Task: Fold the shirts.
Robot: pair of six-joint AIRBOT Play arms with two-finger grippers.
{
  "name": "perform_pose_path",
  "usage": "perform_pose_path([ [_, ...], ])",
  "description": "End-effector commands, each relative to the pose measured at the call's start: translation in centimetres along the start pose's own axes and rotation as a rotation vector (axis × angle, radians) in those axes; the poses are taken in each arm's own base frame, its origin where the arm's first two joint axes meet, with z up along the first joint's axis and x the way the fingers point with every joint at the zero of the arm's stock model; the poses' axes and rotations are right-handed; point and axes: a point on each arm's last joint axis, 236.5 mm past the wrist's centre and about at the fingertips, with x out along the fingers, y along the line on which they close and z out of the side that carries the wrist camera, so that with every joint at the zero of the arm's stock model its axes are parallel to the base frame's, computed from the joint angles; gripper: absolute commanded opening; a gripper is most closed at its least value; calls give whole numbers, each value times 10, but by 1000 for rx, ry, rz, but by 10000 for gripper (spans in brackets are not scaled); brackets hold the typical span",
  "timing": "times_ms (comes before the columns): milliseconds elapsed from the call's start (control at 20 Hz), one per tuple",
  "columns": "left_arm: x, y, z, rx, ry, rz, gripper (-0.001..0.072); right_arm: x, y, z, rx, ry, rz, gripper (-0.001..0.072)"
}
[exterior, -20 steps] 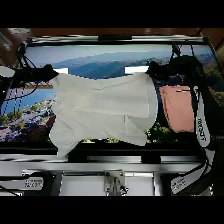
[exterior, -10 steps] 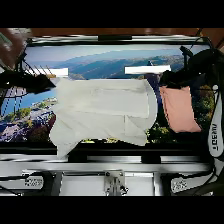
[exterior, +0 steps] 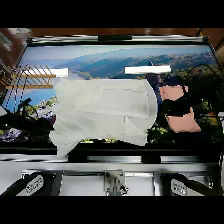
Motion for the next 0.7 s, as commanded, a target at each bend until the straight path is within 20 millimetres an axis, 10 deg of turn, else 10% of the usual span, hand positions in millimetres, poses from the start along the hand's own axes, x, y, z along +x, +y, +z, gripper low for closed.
perform_pose_path([
  [0, 21, 5, -33, -27, 46, -63, 555, 5, 8, -11, -1, 8, 38, 547],
  [200, 36, 10, -36, -52, 43, -66, 556, 17, 8, -28, 18, 67, 59, 690],
  [450, 52, 18, -38, -80, 52, -57, 555, 58, 13, -76, 10, 211, 112, 687],
  [650, 52, 19, -30, -87, 17, -54, 229, 94, 30, -85, -80, 210, 71, 681],
])
